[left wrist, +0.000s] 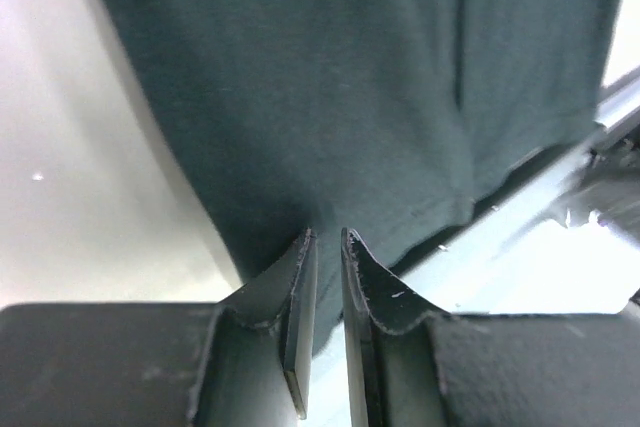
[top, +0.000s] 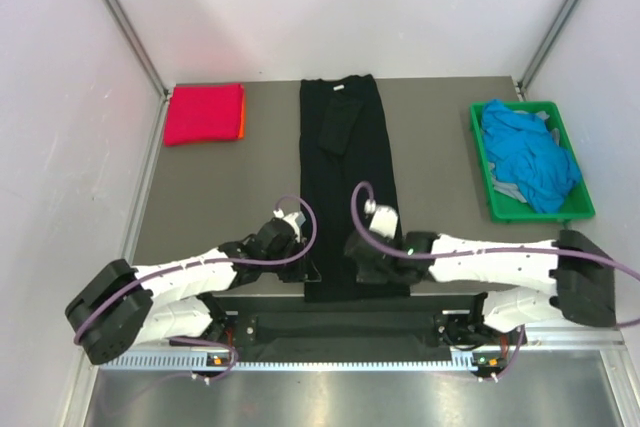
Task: Fold and stack the t-shirts
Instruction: Fold the tshirt
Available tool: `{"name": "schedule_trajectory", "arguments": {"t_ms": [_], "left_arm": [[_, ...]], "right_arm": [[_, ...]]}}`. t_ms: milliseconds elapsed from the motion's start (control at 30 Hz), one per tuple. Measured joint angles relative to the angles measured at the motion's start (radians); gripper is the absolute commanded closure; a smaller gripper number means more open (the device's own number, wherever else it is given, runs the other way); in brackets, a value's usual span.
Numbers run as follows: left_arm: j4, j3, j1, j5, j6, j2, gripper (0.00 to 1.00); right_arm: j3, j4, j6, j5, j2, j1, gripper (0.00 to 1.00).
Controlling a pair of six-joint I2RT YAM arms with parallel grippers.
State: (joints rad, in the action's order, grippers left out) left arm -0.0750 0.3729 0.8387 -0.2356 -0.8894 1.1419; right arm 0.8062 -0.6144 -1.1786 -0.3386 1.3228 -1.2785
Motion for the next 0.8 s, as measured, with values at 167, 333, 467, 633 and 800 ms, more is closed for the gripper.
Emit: {"name": "schedule_trajectory", "arguments": {"t_ms": [167,333,467,633,800], "left_arm": [[0.045,-0.028,0.005,0.022,-0.017,0.025,0.8],[0.08,-0.031,0.02,0.034,-0.027,0.039,0.8],[0.084,-0.031,0.027,0.044,-0.03,0.041,0.8],[0.081,-0.031,0.033,0.054,-0.029,0.038,0.8],[0.072,-0.027,0.038,0.065,-0.029,0.036,0.8]], "right_arm": [[0.009,0.066,0.178,0.04,-0.092,0.257,0.78],[0.088,0.162,0.385,0.122,-0.047,0.455,0.77],[0.22,0.227,0.51,0.188,0.107,0.529,0.79],[0.363,0.287,0.614,0.264,0.308,0.577,0.79],[0.457,0.315,0.663,0.304,0.46,0.594,0.79]]}}
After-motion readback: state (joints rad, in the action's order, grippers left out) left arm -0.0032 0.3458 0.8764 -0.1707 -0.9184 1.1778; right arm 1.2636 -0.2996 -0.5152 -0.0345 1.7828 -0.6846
